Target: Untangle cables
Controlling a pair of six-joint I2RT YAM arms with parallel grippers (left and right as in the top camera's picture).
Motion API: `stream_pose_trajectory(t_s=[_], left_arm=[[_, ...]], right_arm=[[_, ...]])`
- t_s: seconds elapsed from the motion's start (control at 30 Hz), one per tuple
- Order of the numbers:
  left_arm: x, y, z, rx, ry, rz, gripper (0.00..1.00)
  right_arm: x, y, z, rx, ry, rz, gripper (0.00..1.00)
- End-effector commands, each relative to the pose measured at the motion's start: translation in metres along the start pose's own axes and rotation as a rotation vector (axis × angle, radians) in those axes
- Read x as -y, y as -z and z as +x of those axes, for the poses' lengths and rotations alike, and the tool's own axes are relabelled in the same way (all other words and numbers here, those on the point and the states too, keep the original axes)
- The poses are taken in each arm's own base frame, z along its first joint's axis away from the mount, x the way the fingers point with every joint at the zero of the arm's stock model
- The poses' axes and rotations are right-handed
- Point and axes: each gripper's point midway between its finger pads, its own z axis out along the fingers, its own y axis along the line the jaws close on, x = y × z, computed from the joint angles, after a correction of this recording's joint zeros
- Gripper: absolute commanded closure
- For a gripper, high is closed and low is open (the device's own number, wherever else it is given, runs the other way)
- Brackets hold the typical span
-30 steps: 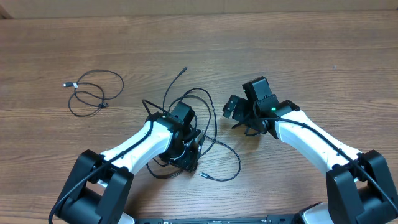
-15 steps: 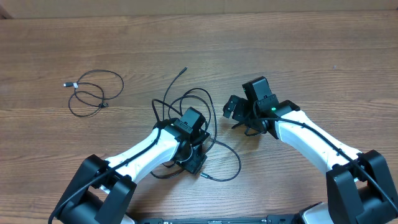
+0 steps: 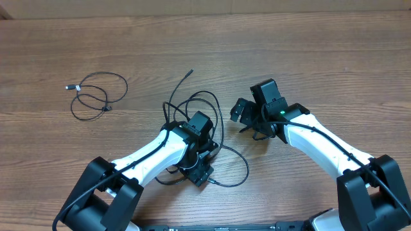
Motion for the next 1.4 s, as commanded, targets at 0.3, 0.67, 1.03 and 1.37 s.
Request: stream_pose_trajectory(t_s=[0.3, 0.67, 1.03, 1.37], left_arm=[[0.011, -0.008, -0.007, 0.036, -0.137, 0.082, 0.04], [-0.017, -0.022, 0.002, 0.022, -0.139, -0.071, 0.45], [-0.049, -0.032, -0.004, 0.083, -0.146, -0.244, 0.87], [-0.098, 0.025, -0.105, 0.492, -0.178, -0.613, 0.86]], right_arm=[[0.001, -0.002, 0.001, -0.003, -0.002, 0.003, 0.00], [0.001, -0.002, 0.001, -0.003, -0.002, 0.003, 0.00], [0.001, -0.002, 0.001, -0.003, -0.001, 0.003, 0.00], [0.001, -0.002, 0.001, -0.003, -0.002, 0.003, 0.00]])
